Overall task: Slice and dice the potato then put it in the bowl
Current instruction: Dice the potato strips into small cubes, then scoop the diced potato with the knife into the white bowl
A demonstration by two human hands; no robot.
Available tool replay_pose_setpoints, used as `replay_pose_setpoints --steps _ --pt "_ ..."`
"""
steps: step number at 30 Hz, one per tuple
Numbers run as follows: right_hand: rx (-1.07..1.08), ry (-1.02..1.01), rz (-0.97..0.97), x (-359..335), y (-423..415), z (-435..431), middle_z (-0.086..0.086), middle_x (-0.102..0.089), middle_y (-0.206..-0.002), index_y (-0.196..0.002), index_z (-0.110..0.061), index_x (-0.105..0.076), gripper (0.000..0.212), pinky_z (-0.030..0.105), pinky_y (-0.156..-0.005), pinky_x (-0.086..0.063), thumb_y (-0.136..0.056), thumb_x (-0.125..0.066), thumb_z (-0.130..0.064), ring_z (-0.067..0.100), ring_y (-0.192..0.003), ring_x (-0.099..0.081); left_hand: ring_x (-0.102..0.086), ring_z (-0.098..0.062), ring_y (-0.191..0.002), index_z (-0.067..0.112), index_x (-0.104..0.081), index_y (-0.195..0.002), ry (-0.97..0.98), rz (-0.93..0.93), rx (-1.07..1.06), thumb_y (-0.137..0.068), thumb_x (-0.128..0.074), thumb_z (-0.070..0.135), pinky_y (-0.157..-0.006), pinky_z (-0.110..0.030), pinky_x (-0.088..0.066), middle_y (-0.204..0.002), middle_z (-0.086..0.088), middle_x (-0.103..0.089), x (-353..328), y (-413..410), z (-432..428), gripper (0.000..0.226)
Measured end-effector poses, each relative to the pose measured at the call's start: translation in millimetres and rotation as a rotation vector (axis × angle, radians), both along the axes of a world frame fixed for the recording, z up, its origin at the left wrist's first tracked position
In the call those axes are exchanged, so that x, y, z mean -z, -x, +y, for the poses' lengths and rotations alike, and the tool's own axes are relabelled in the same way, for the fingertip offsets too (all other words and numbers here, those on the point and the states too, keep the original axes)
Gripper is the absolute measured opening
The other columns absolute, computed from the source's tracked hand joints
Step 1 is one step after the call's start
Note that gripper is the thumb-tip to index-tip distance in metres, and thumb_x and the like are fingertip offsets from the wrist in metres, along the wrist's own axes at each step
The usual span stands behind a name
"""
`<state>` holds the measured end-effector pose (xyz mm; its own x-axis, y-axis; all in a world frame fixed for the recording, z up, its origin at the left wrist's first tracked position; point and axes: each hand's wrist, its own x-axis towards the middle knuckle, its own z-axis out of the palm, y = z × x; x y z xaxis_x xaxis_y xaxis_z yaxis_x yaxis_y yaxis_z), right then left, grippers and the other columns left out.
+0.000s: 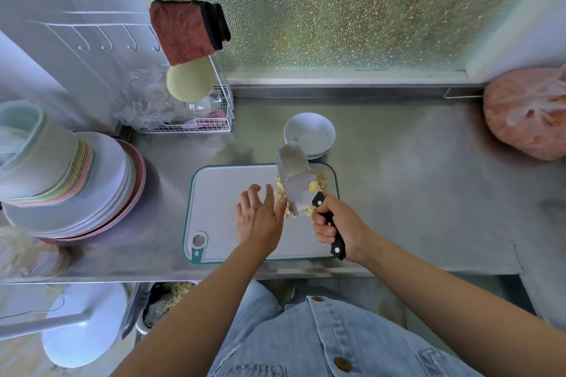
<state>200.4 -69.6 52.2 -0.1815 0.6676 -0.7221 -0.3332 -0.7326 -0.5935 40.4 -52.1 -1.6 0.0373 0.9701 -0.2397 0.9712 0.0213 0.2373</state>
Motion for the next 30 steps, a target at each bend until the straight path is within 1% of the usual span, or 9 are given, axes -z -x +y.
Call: replay_pose_setpoints --steps 6,11,15,18,20,23,26,28,30 --pt "-0.029 -0.016 -0.027 5 -7 -4 -0.001 -0.035 -0.049 -0.072 -0.016 -0.033 0.019 0.020 -0.034 -0.019 -0.087 -0.029 -0.006 0.009 -0.033 -0.023 -0.029 -0.025 -0.126 0.031 -0.024 -0.151 -0.104 -0.058 0.157 -0.101 -0.014 0.048 -0.101 -0.037 -0.030 -0.143 -0.007 -0.031 1 -8 -1 0.053" --pt "-0.026 -0.062 -0.046 0 -18 -7 0.002 -0.034 -0.056 -0.073 -0.016 -0.030 0.018 0.021 -0.036 -0.017 -0.086 -0.030 -0.004 0.010 -0.035 -0.022 -0.030 -0.025 -0.129 0.020 -0.033 -0.146 -0.051 0.040 0.059 -0.103 -0.023 0.042 -0.103 -0.036 -0.032 -0.145 -0.006 -0.032 4 -2 -1 0.050" --pt "-0.030 -0.083 -0.112 0 -25 -8 0.002 -0.035 -0.057 -0.073 -0.016 -0.031 0.019 0.021 -0.037 -0.017 -0.088 -0.031 -0.005 0.011 -0.035 -0.022 -0.043 -0.020 -0.114 0.019 -0.072 -0.108 -0.122 -0.110 -0.017 -0.098 -0.050 0.028 -0.092 -0.030 -0.040 -0.122 -0.001 -0.056 1 -9 8 0.026" --pt "-0.012 -0.094 -0.124 1 -31 -10 0.002 -0.036 -0.056 -0.073 -0.015 -0.033 0.020 0.021 -0.036 -0.018 -0.090 -0.032 -0.006 0.011 -0.034 -0.023 -0.047 -0.020 -0.107 0.020 -0.074 -0.089 -0.093 -0.192 -0.180 -0.088 -0.068 0.027 -0.080 -0.030 -0.045 -0.105 0.000 -0.062 -3 -17 15 0.010" --pt "-0.009 -0.121 -0.133 1 -35 -10 0.002 -0.036 -0.055 -0.073 -0.015 -0.034 0.020 0.021 -0.036 -0.018 -0.092 -0.033 -0.007 0.012 -0.034 -0.023 -0.049 -0.020 -0.104 0.021 -0.065 -0.082 -0.054 -0.224 -0.253 -0.082 -0.074 0.025 -0.073 -0.030 -0.044 -0.098 0.000 -0.062 -3 -19 19 0.009" --pt "0.028 -0.169 -0.155 5 -45 -10 0.002 -0.037 -0.055 -0.075 -0.016 -0.036 0.021 0.020 -0.036 -0.021 -0.095 -0.041 -0.010 0.012 -0.034 -0.024 -0.055 -0.019 -0.088 0.020 -0.057 -0.082 0.016 -0.314 -0.335 -0.083 -0.071 0.032 -0.064 -0.028 -0.040 -0.086 0.001 -0.065 1 -22 27 0.018" --pt "0.104 -0.225 -0.188 10 -57 -10 0.002 -0.041 -0.056 -0.081 -0.016 -0.038 0.022 0.022 -0.036 -0.026 -0.099 -0.047 -0.024 0.014 -0.037 -0.029 -0.059 -0.019 -0.070 0.014 -0.068 -0.070 0.081 -0.407 -0.394 -0.094 -0.051 0.038 -0.054 -0.025 -0.035 -0.075 0.000 -0.069 1 -21 36 0.038" --pt "0.149 -0.262 -0.250 14 -66 -8 0.004 -0.048 -0.059 -0.082 -0.013 -0.040 0.023 0.024 -0.040 -0.031 -0.100 -0.046 -0.026 0.016 -0.041 -0.035 -0.061 -0.019 -0.071 0.013 -0.072 -0.071 0.123 -0.499 -0.422 -0.096 -0.047 0.035 -0.057 -0.024 -0.040 -0.074 0.000 -0.071 1 -20 43 0.042" --pt "0.202 -0.263 -0.271 19 -73 -6 0.006 -0.054 -0.067 -0.084 -0.011 -0.042 0.020 0.025 -0.045 -0.037 -0.100 -0.045 -0.022 0.017 -0.046 -0.042 -0.065 -0.023 -0.078 0.011 -0.071 -0.086 0.141 -0.580 -0.439 -0.094 -0.049 0.033 -0.069 -0.030 -0.050 -0.080 -0.002 -0.072 4 -22 57 0.032"
